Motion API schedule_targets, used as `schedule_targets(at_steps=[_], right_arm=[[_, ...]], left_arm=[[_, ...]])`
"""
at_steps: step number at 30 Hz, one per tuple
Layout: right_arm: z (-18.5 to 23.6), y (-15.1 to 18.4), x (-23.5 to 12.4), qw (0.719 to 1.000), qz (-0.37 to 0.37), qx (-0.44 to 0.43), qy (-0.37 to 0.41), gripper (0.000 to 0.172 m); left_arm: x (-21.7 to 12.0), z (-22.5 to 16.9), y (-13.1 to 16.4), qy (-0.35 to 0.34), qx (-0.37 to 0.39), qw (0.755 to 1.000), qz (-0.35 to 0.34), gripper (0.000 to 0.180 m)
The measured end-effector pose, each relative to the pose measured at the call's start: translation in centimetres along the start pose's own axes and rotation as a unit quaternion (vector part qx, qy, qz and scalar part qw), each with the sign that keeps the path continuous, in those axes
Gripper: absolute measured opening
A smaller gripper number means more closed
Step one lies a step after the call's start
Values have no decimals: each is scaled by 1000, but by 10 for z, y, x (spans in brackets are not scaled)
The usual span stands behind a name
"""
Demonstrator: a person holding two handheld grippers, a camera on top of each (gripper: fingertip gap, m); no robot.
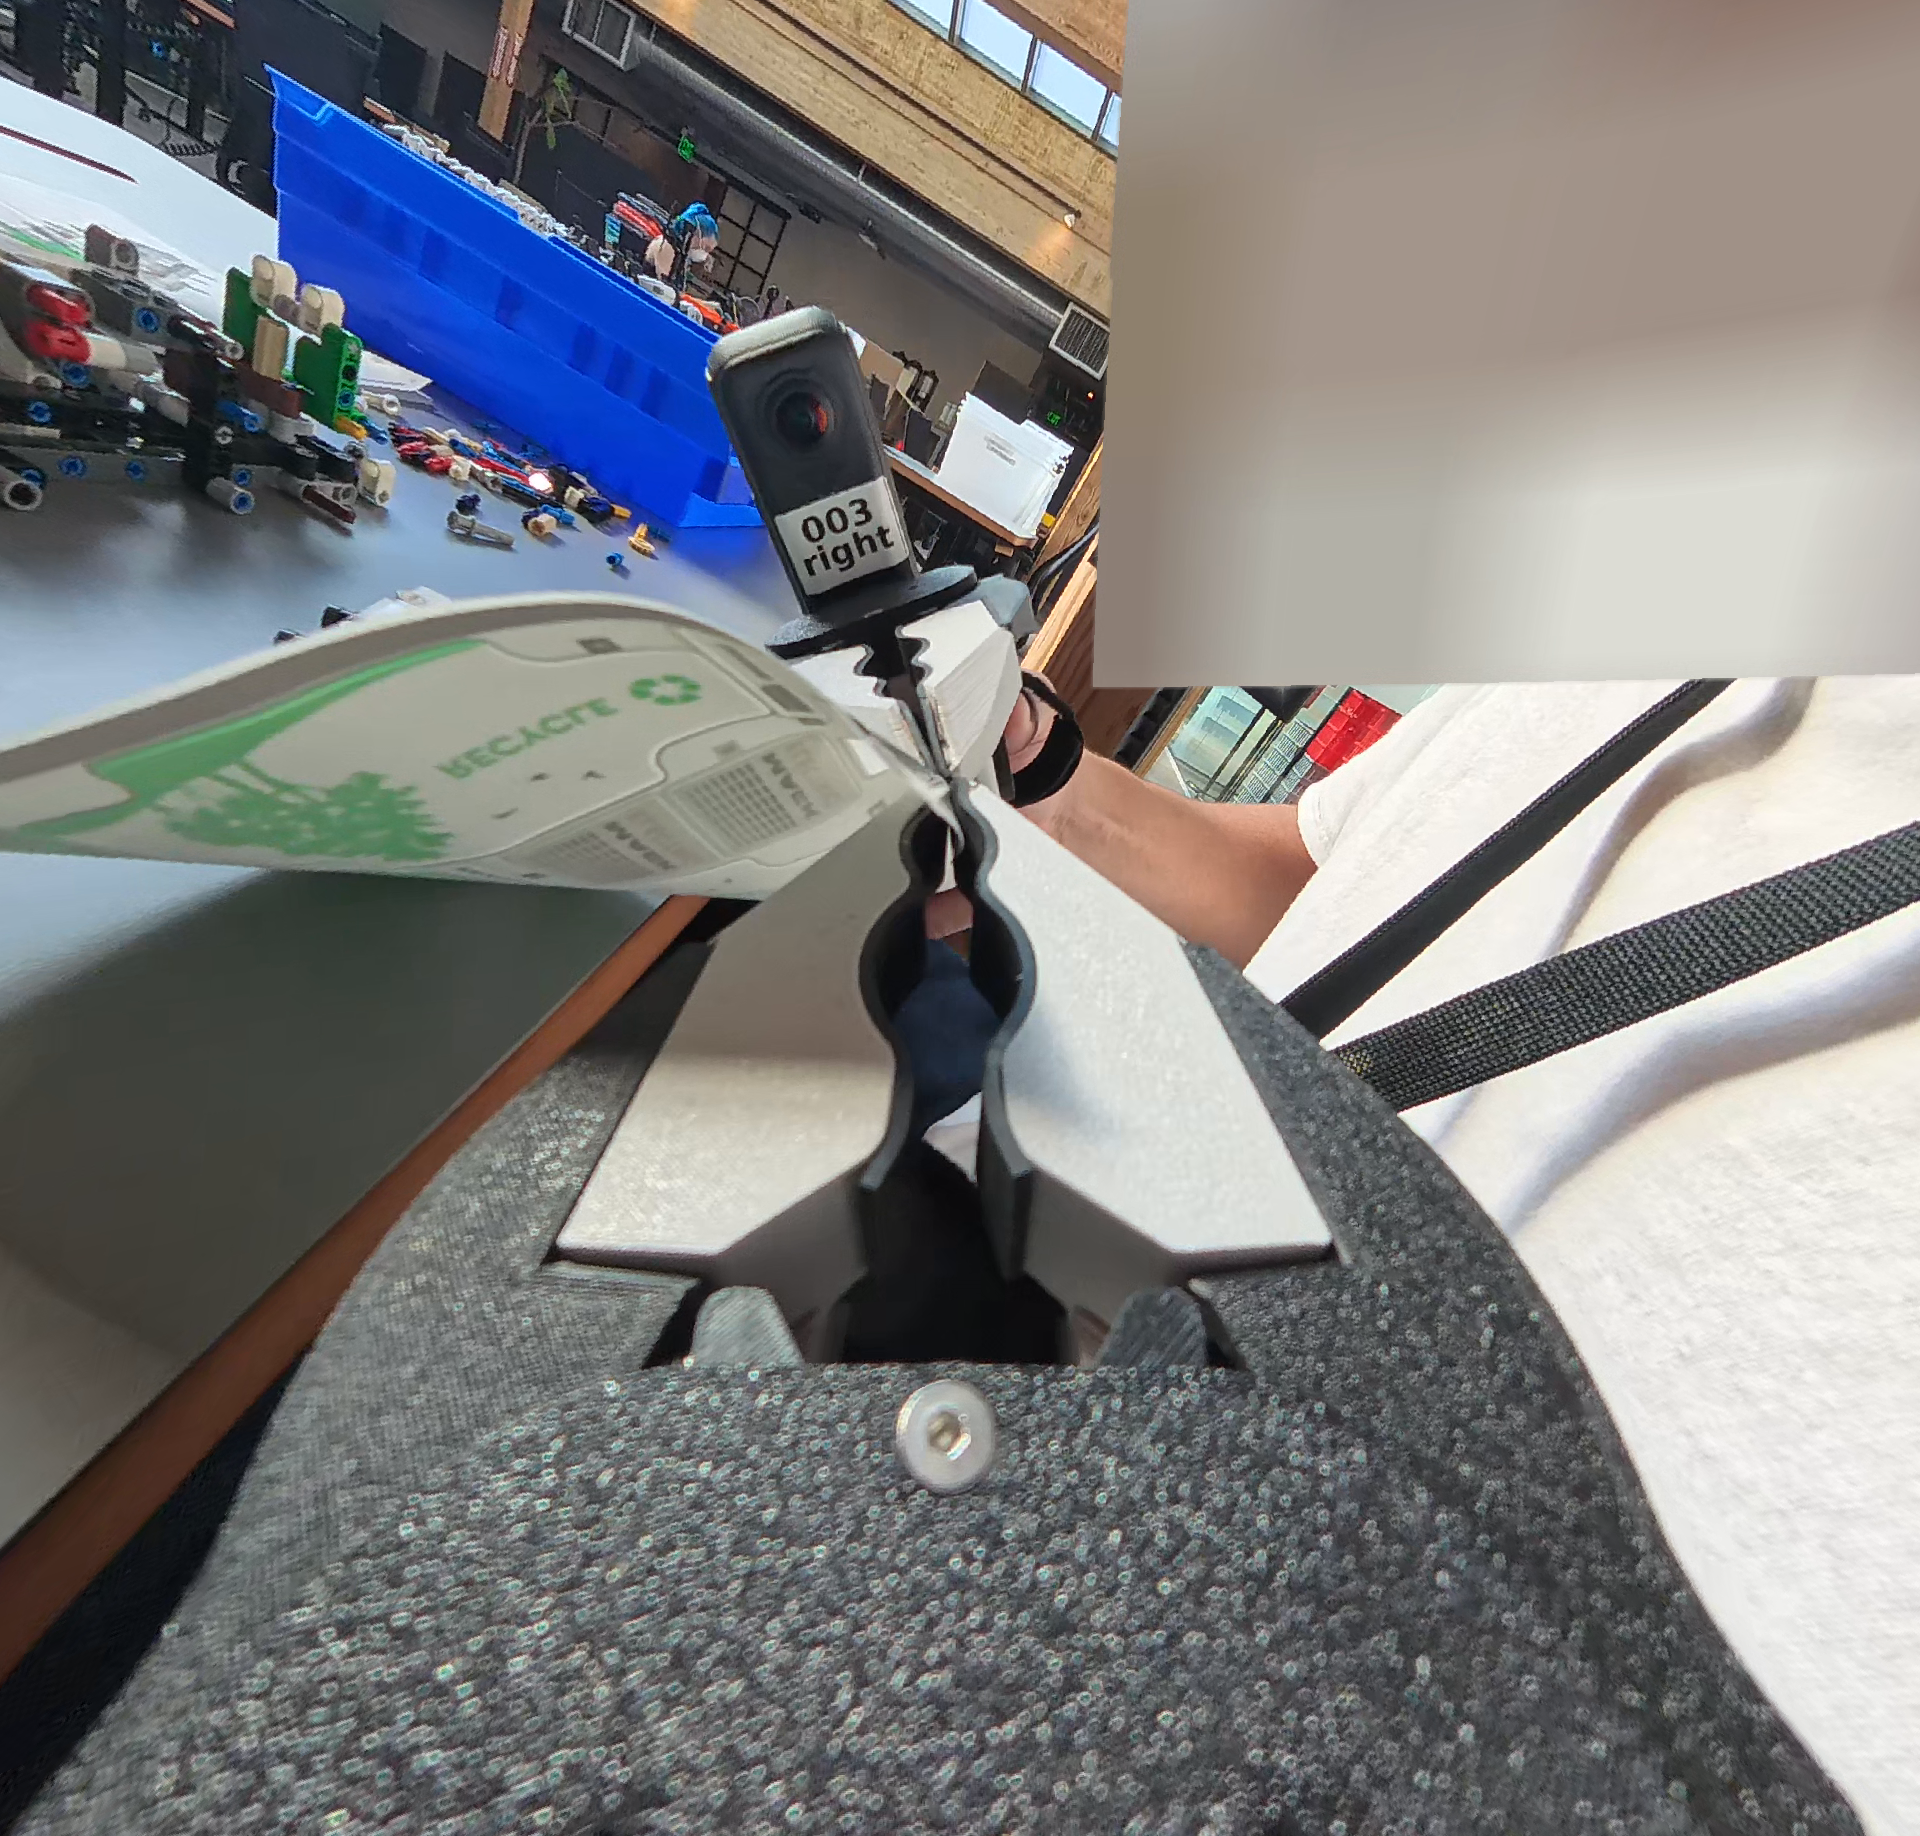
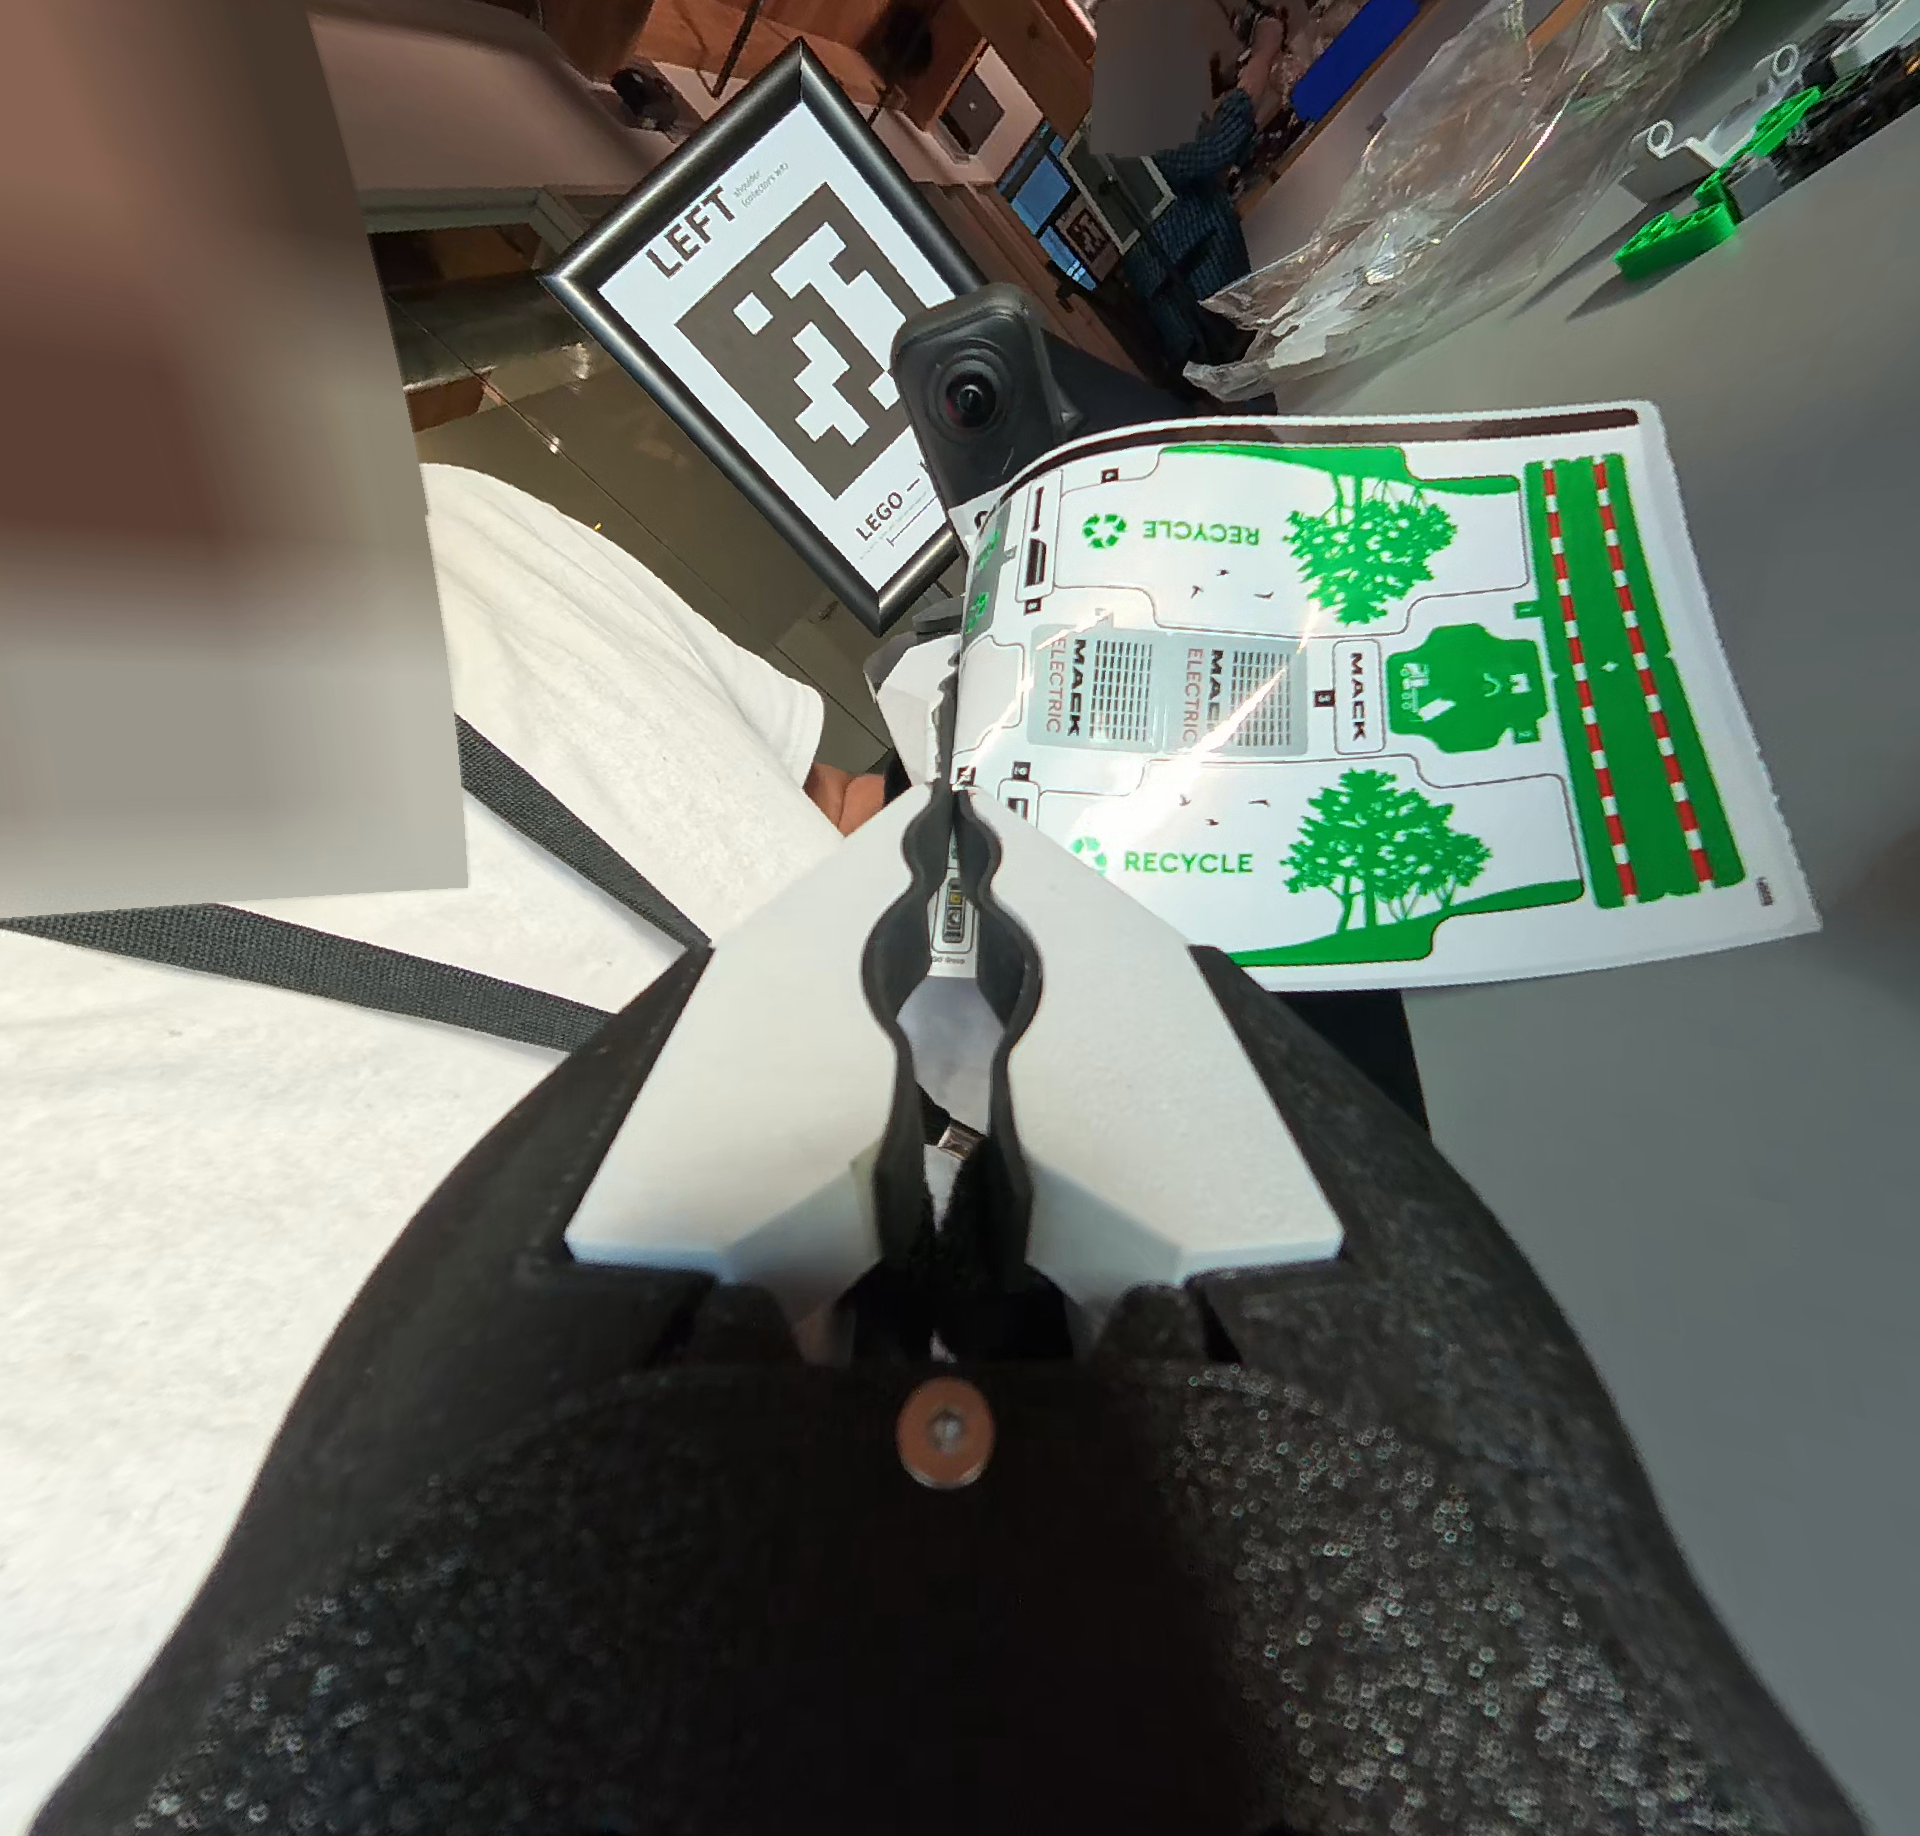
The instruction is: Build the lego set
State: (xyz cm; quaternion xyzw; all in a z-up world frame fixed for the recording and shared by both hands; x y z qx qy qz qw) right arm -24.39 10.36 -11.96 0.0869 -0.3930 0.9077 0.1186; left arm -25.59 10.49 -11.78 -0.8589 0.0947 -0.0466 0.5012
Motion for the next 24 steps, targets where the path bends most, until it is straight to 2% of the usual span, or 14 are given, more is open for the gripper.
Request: schedule_targets(at_steps=[14, 24], right_arm=[[-1, -4, -3, 1000, -22, 15, -10, 0], [0, -8, -5, 1000, -18, -9, 9, 0]], left_arm=[[-3, -1, -2, 3, 2, 1000, -5, 0], [-3, 2, -1, -3, -1, 1000, -5, 0]])
Point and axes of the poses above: each gripper's, where its closed fingertips meet, x out along the fingers, y out of its underside, z = x × y across the jaws, the point moved 1 cm from there along -x, back along the fingers, and after that the axes turned 13 degrees about -y, right-handed, at the moved point
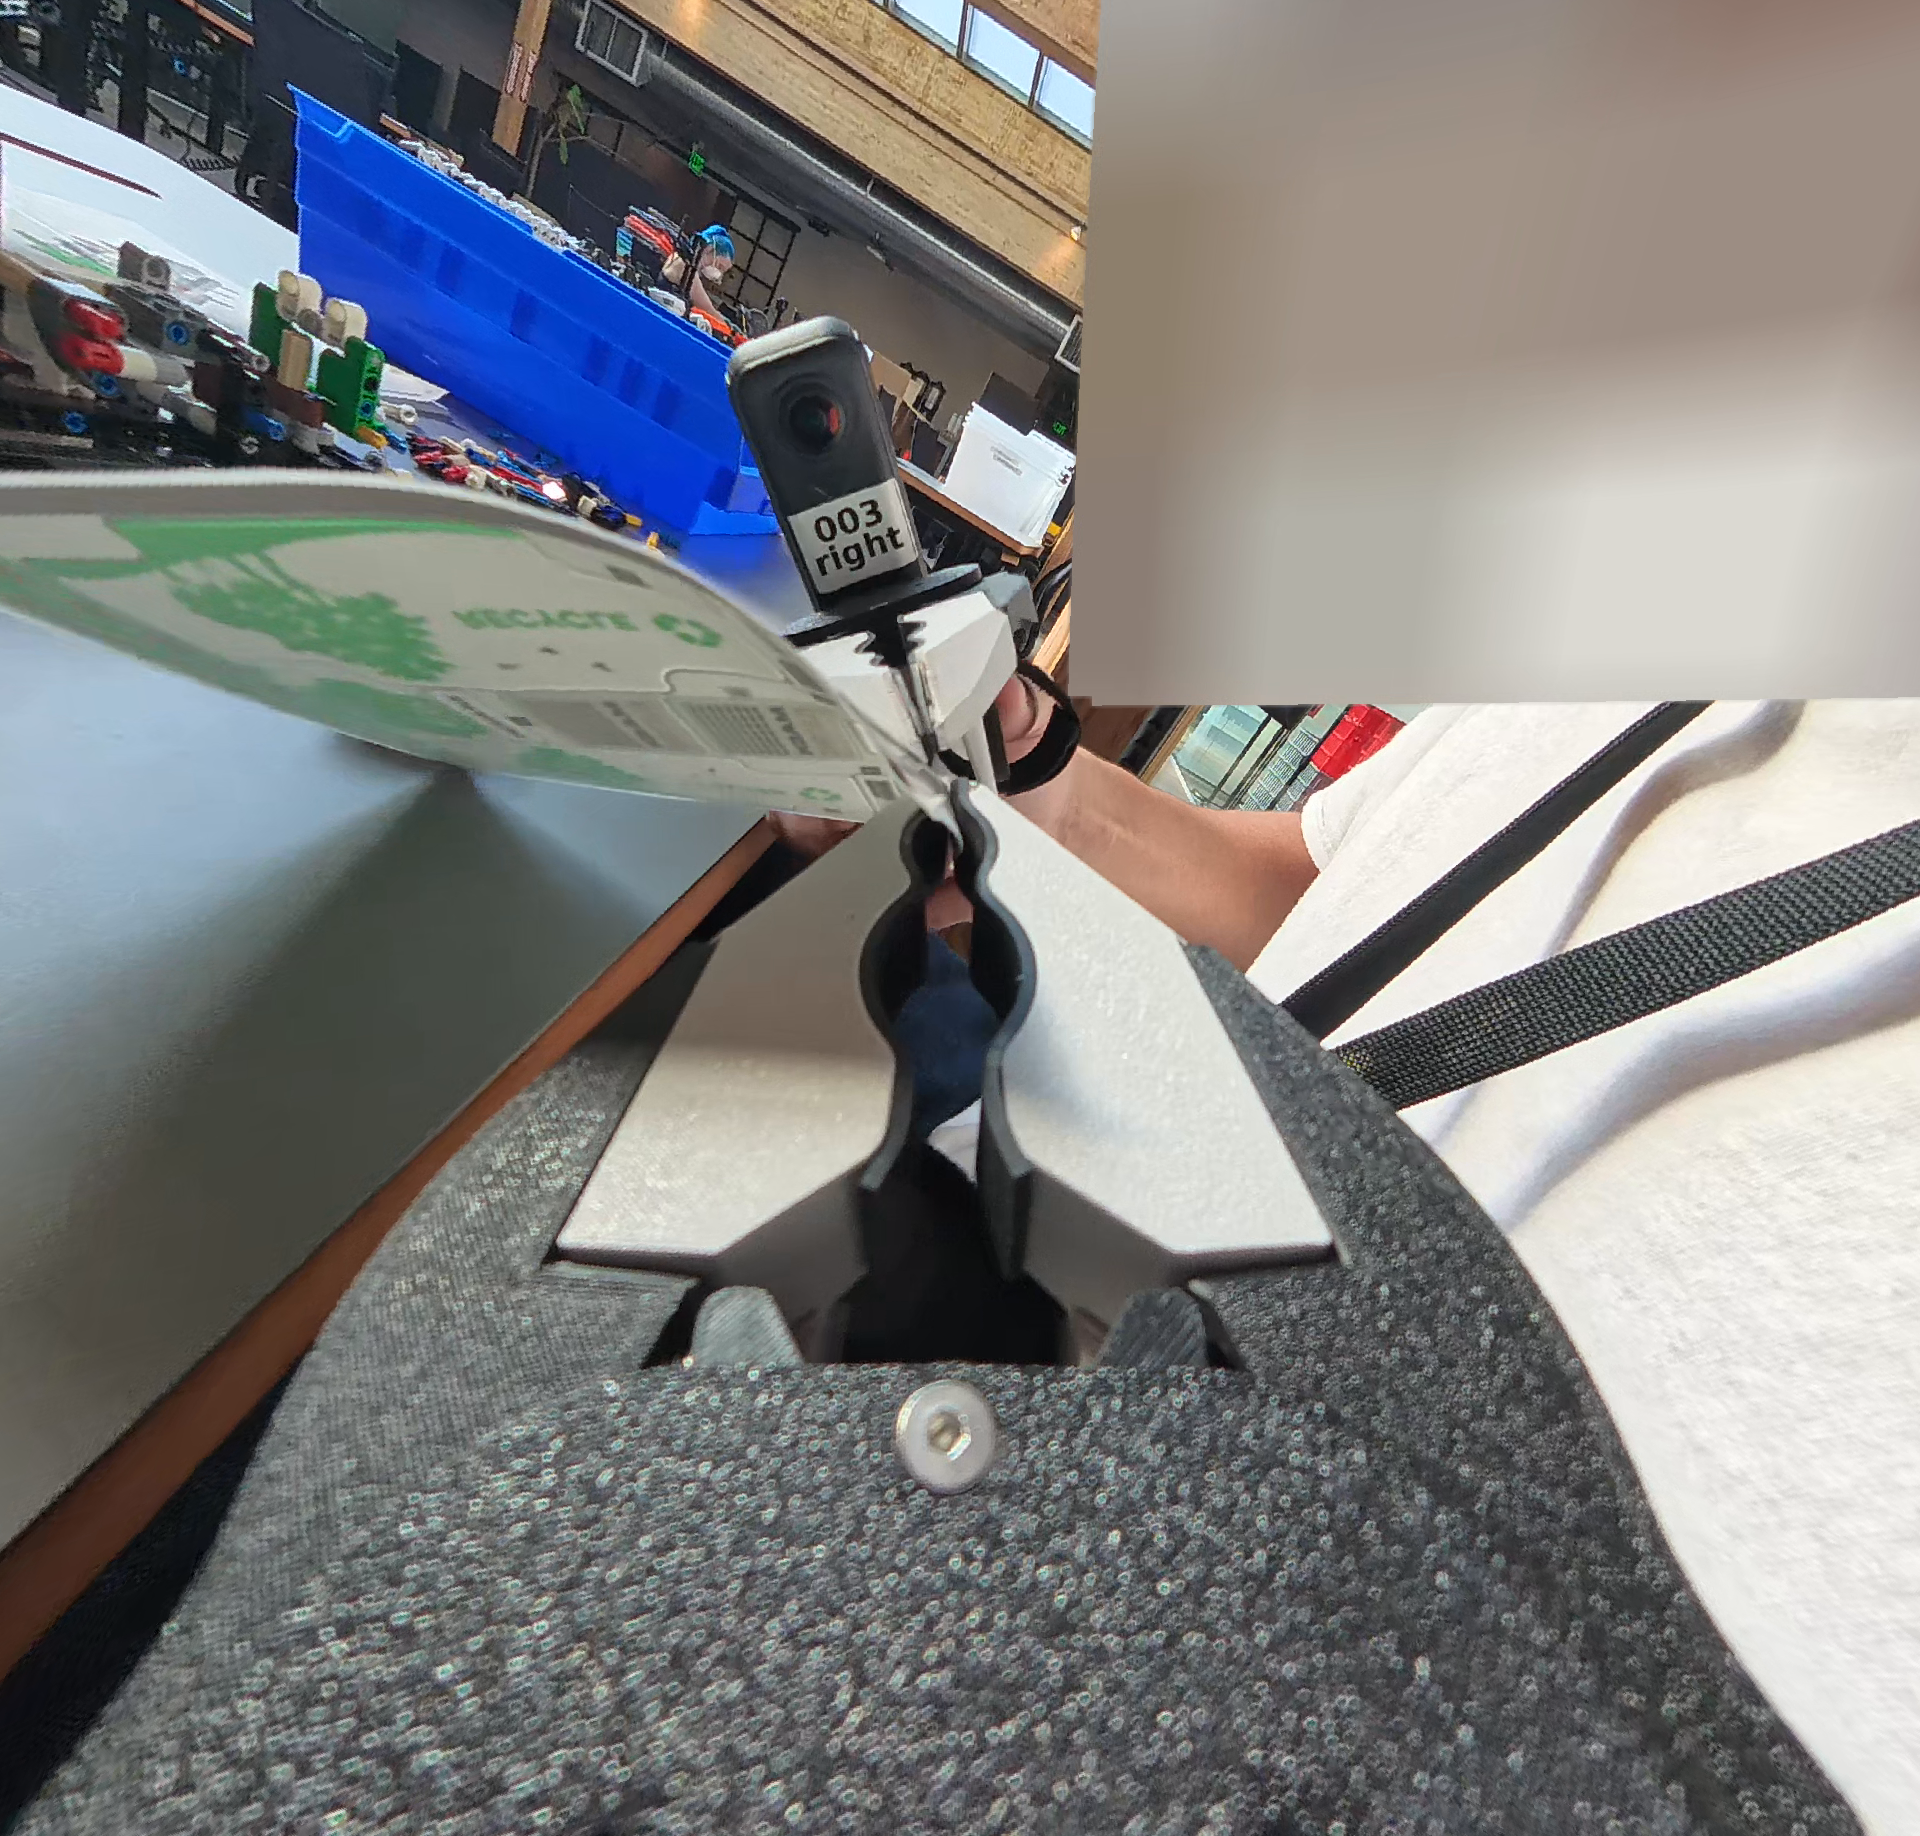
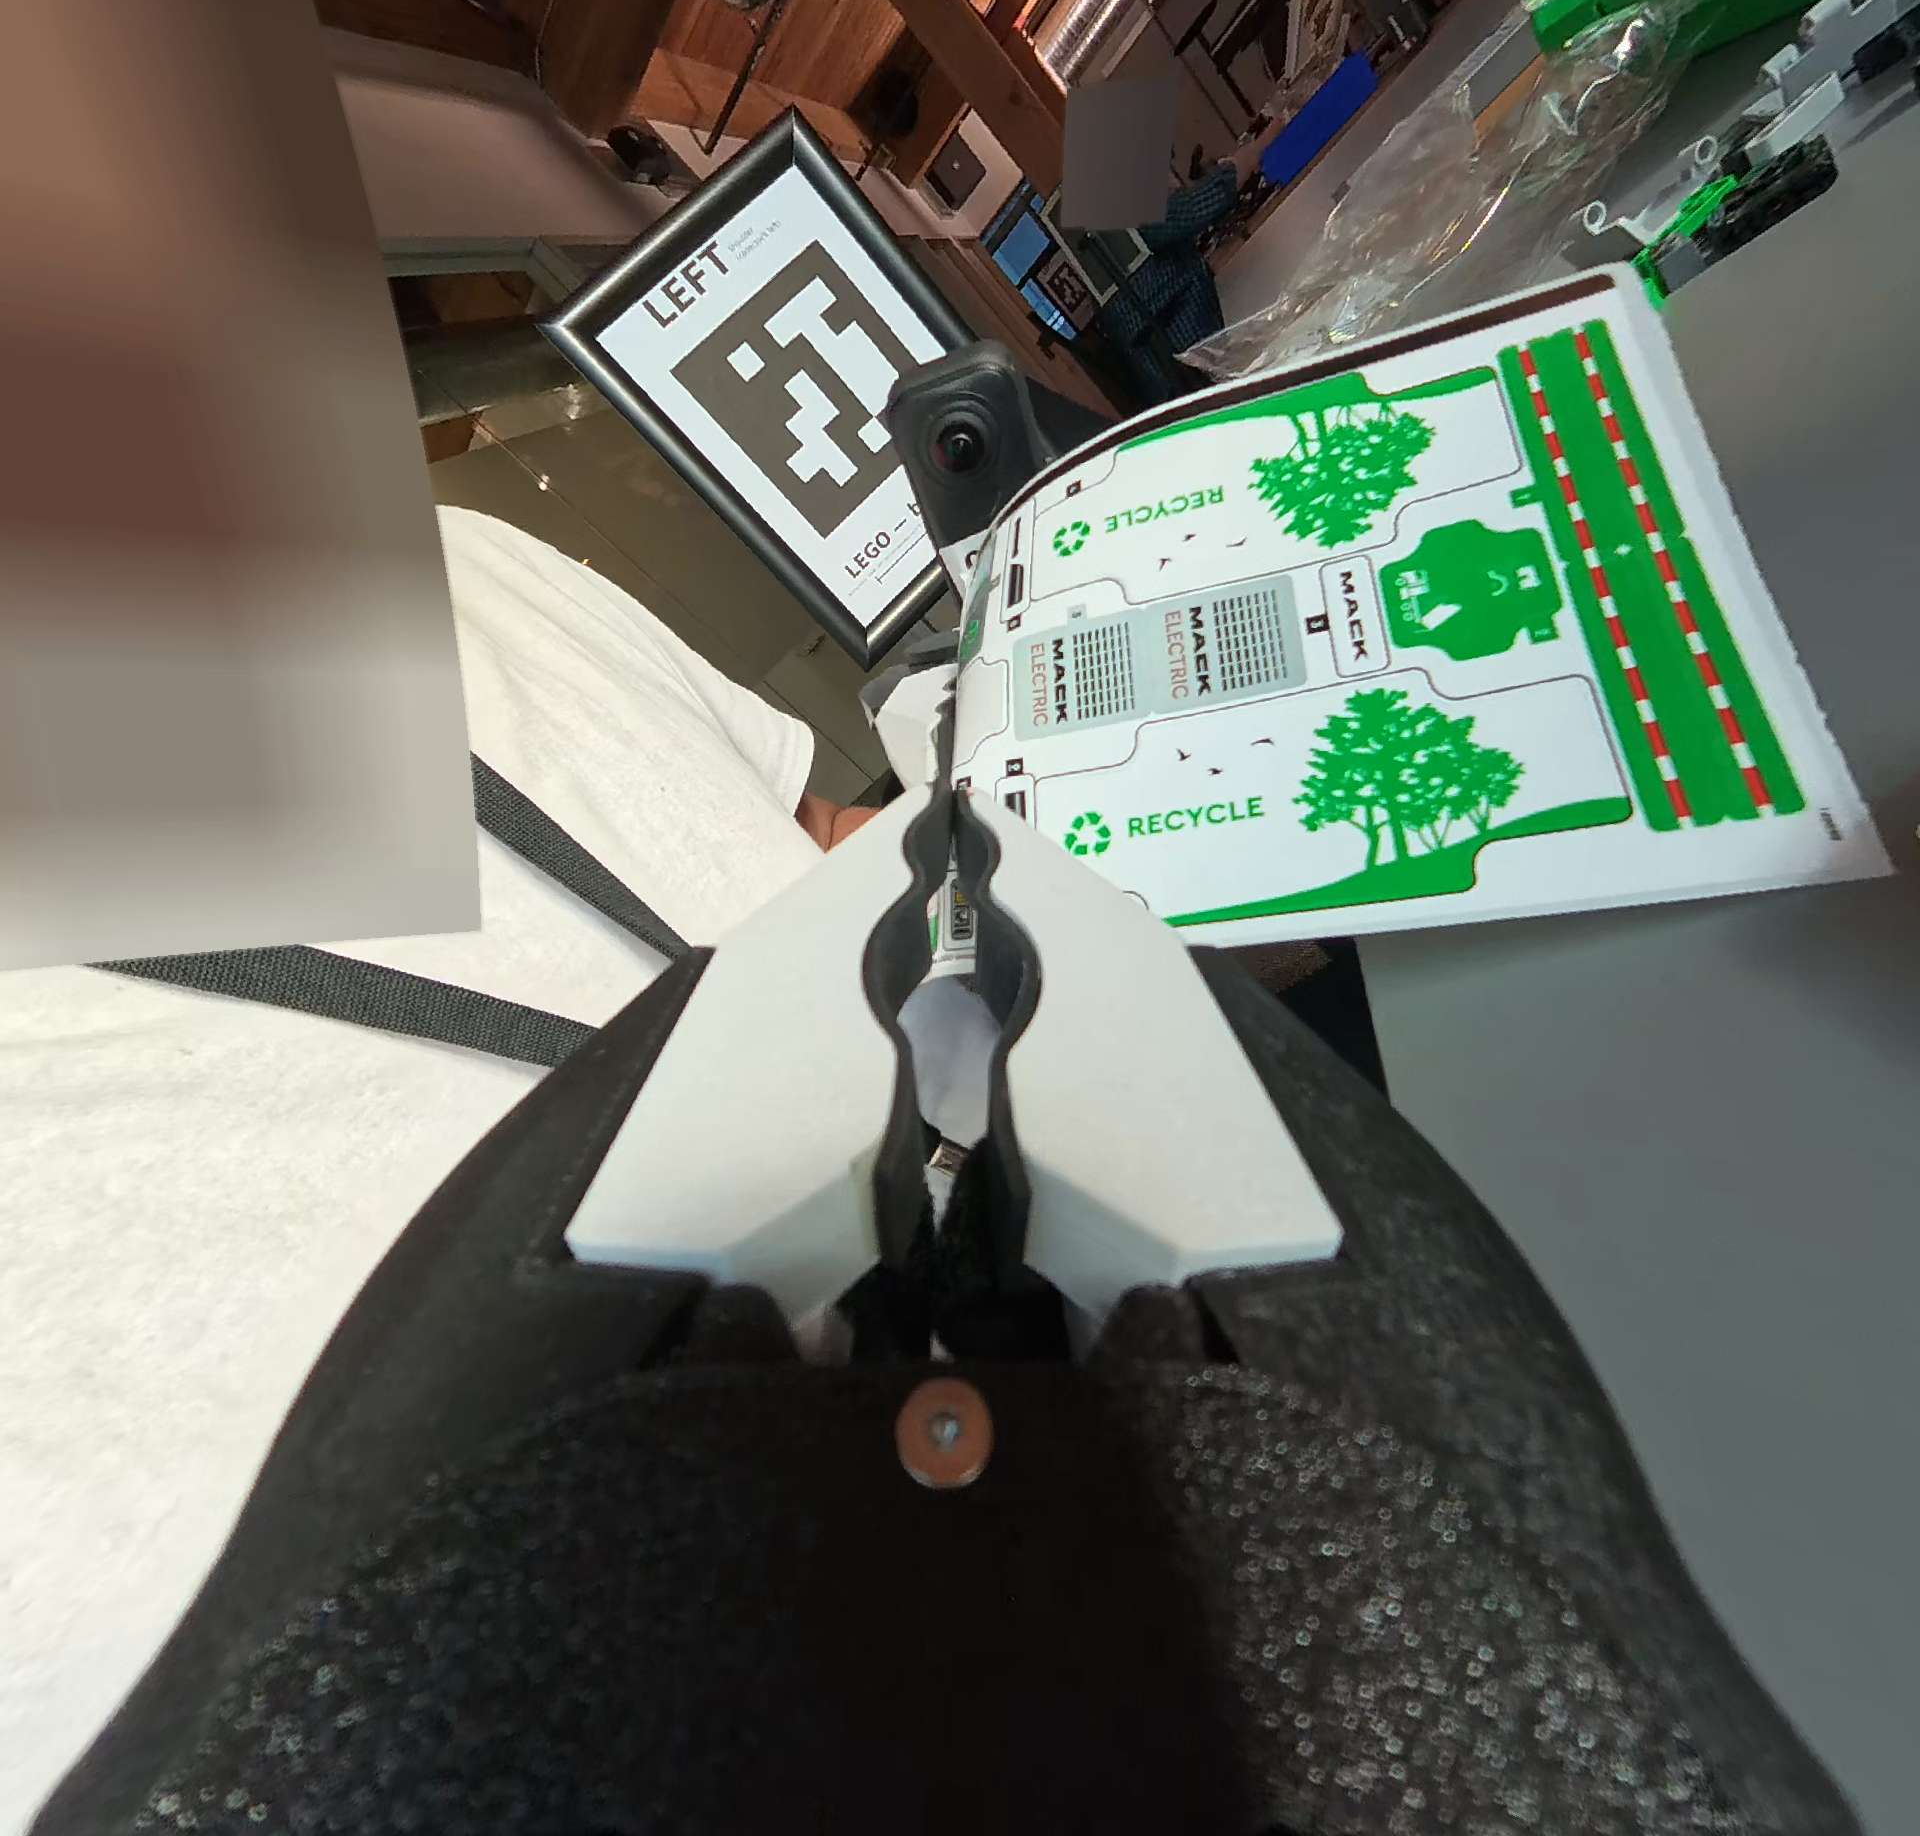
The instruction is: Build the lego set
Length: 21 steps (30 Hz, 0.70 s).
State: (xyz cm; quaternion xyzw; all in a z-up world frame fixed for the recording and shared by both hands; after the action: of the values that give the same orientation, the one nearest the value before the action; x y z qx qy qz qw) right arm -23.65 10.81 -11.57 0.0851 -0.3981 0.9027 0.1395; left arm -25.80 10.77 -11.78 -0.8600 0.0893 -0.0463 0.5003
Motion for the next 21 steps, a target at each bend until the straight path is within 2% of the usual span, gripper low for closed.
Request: schedule_targets(at_steps=[5, 8, 11, 16, 21], right_arm=[[-3, -12, -9, 998, -18, -38, 38, 0], [-1, -11, -8, 992, 19, -100, 74, 0], [-5, -6, -3, 983, 74, -125, 112, 21], [-7, 2, 5, 981, 89, -124, 120, 10], [-8, 4, 6, 987, 78, -101, 100, 7]], left_arm=[[-2, 8, -2, -10, -16, 1000, -6, 0], [-2, 8, -2, -10, -15, 1000, -3, 0], [0, 9, -2, -11, -19, 1000, -3, 0], [1, 9, -1, -20, -3, 1000, 0, 0], [2, 7, -1, -16, -1, 1000, 1, 0]])
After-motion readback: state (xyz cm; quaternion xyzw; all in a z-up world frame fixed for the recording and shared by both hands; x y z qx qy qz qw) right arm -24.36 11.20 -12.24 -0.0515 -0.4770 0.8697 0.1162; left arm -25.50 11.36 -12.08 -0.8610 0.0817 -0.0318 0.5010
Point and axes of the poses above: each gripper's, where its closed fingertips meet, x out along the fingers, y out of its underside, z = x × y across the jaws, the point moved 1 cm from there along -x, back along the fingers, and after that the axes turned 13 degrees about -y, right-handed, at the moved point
